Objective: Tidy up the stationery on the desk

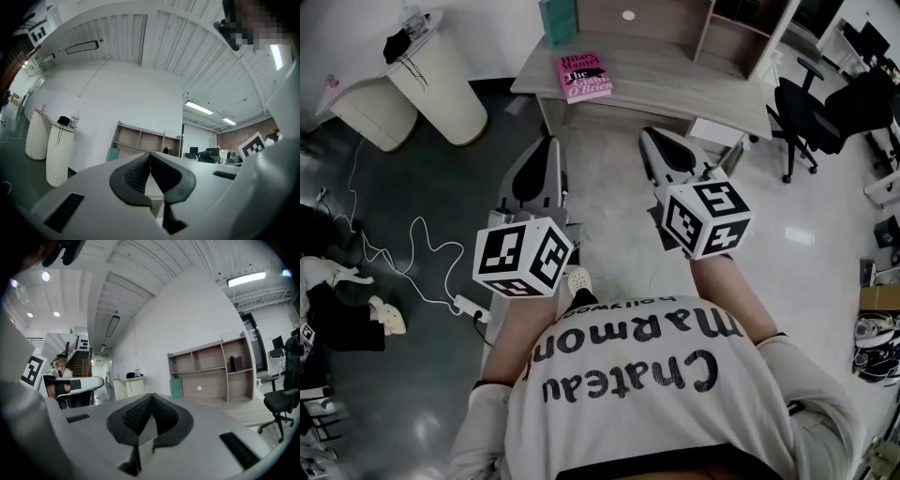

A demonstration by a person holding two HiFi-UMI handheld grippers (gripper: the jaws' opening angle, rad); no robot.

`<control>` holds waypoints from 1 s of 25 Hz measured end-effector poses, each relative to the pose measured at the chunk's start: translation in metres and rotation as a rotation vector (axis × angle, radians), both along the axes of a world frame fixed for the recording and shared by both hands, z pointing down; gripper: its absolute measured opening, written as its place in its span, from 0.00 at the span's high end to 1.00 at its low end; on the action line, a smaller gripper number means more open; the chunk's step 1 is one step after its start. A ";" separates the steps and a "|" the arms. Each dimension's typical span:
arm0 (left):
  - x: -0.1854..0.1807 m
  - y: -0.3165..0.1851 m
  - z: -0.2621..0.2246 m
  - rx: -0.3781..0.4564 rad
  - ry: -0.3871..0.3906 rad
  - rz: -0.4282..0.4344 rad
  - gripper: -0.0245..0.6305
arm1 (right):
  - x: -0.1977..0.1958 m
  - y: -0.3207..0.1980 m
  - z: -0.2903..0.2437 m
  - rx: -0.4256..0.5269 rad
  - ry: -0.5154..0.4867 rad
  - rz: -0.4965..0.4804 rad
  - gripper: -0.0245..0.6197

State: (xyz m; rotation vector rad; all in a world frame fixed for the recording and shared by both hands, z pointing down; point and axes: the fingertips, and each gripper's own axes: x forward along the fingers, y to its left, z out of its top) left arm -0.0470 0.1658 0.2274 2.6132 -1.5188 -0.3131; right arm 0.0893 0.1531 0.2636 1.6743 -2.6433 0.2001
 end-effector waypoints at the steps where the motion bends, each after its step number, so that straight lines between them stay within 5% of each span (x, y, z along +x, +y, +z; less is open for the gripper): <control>1: -0.005 -0.010 -0.002 0.004 0.000 0.006 0.94 | -0.003 -0.009 -0.001 -0.001 -0.002 0.008 0.94; 16: -0.077 -0.173 -0.009 0.002 -0.041 0.086 0.94 | -0.072 -0.157 -0.004 -0.004 0.019 0.110 0.94; 25: -0.096 -0.227 0.041 -0.111 -0.020 0.104 0.94 | -0.084 -0.203 0.050 -0.153 0.012 0.139 0.94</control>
